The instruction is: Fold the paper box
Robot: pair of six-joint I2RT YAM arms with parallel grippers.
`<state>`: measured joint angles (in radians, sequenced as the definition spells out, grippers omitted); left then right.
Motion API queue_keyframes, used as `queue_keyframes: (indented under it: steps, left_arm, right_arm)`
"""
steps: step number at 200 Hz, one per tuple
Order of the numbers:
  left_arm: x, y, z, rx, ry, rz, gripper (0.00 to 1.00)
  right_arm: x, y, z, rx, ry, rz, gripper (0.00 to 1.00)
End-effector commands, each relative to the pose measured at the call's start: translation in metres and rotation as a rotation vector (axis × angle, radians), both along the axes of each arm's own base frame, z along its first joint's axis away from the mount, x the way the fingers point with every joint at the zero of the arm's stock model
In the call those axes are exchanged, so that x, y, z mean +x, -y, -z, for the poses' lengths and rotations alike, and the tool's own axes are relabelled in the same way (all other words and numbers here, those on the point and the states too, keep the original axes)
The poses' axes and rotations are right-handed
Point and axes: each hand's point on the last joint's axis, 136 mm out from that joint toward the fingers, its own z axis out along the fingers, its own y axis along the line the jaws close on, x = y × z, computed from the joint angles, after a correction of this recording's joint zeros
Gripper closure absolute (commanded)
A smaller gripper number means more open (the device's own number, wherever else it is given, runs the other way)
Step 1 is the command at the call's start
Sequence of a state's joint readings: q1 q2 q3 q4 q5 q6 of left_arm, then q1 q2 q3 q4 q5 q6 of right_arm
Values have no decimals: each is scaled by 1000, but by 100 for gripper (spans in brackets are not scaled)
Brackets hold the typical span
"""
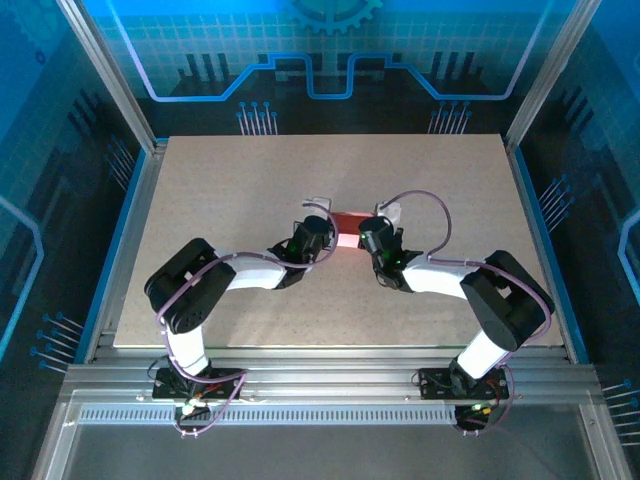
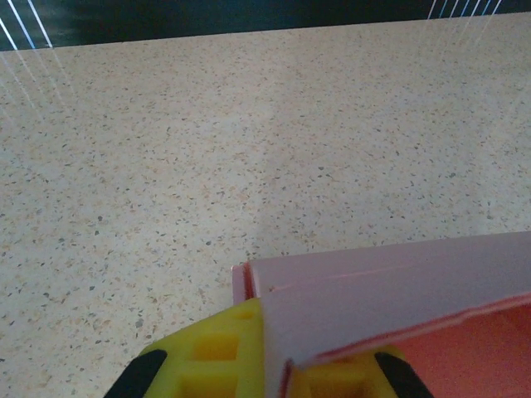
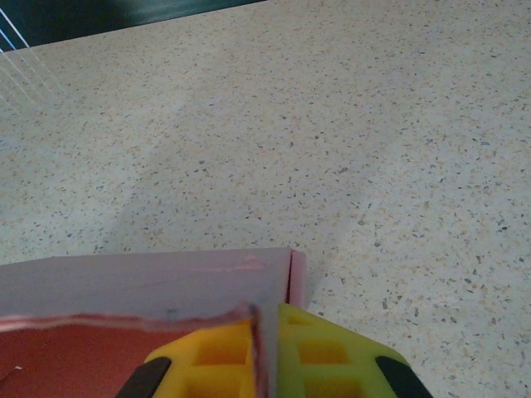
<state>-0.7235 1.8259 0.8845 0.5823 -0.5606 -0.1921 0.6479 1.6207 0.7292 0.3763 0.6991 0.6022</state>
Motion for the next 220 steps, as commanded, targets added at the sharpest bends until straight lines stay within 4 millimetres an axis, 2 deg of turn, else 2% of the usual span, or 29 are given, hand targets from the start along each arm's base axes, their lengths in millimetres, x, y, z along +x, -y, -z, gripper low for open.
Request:
queue_keyframes:
  steps: [1, 24, 49, 90, 123, 156, 177, 191, 220]
  left_arm:
    - [-3, 17, -6, -25, 72, 38, 100]
    - [-3, 18, -5, -18, 100, 43, 100]
    - [-3, 17, 0, -3, 105, 35, 100]
    - [-3, 15, 9, 12, 103, 23, 100]
    - [-4, 14, 19, 30, 103, 26, 100]
    - [-3, 13, 25, 48, 111, 26, 100]
    - [-4, 13, 28, 58, 109, 31, 100]
    - [-4, 15, 28, 54, 111, 37, 100]
    - [-4, 15, 29, 60, 110, 45, 100]
  right_arm:
    - [-14, -15, 19, 11, -42, -72, 98]
    - [-15, -13, 24, -4, -42, -77, 92]
    - [-18, -15, 22, 0, -31, -100, 82]
    - [-27, -20, 13, -4, 8, -178, 47]
    - [-41, -22, 15, 0, -6, -249, 31]
    - [-58, -16, 15, -15, -19, -295, 23]
    - [-70, -10, 9, -27, -8, -330, 15]
    - [-77, -4, 5, -44, -5, -350, 13]
    - [-92, 10, -18, -49, 77, -383, 8]
